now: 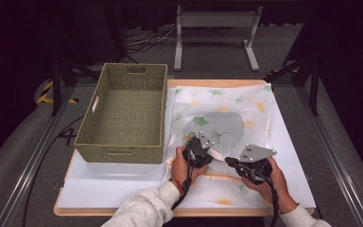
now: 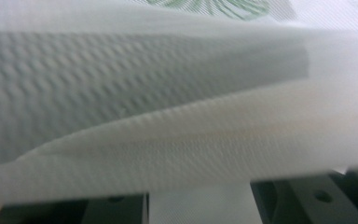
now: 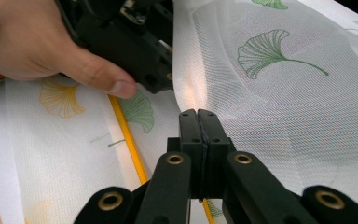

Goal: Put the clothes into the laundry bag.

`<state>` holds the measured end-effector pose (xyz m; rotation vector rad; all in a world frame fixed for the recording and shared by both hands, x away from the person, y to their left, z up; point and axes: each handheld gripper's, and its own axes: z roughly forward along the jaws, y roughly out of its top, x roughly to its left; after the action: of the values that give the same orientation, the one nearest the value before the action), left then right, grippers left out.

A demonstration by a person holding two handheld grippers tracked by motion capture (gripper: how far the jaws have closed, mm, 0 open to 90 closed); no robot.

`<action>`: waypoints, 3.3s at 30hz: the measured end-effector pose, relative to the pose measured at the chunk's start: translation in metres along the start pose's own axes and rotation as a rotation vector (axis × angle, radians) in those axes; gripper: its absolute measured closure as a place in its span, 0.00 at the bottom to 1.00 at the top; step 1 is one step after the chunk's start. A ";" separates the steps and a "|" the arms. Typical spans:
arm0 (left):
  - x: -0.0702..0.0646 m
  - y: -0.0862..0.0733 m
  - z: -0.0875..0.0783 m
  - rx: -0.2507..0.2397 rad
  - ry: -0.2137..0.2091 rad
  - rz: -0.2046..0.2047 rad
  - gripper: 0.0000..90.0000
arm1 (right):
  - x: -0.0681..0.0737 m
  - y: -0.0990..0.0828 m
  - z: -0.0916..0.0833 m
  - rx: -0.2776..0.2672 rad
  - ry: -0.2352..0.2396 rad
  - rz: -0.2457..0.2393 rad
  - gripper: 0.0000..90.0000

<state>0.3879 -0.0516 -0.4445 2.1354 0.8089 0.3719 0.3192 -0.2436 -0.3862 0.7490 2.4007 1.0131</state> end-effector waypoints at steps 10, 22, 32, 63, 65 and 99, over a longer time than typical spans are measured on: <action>-0.019 -0.002 -0.010 0.007 -0.045 0.090 0.80 | 0.001 0.004 -0.007 -0.025 -0.012 -0.017 1.00; -0.014 0.011 0.017 0.014 0.077 0.042 0.68 | 0.003 0.005 -0.007 -0.005 -0.001 -0.031 1.00; -0.009 0.008 -0.001 0.037 -0.093 0.037 0.49 | 0.001 0.005 -0.010 -0.014 -0.007 -0.028 1.00; 0.032 -0.066 -0.154 -0.013 -0.173 0.175 0.26 | 0.009 0.004 0.011 0.091 -0.167 -0.153 0.58; 0.037 -0.072 -0.160 -0.011 -0.168 0.156 0.26 | 0.009 0.002 0.015 0.104 -0.195 -0.169 0.67; 0.118 -0.150 -0.217 -0.142 0.039 0.004 0.18 | -0.016 -0.023 0.026 0.230 0.029 -0.077 0.99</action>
<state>0.3032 0.2237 -0.4246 2.0036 0.7774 0.4602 0.3389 -0.2541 -0.4170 0.7168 2.5788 0.7302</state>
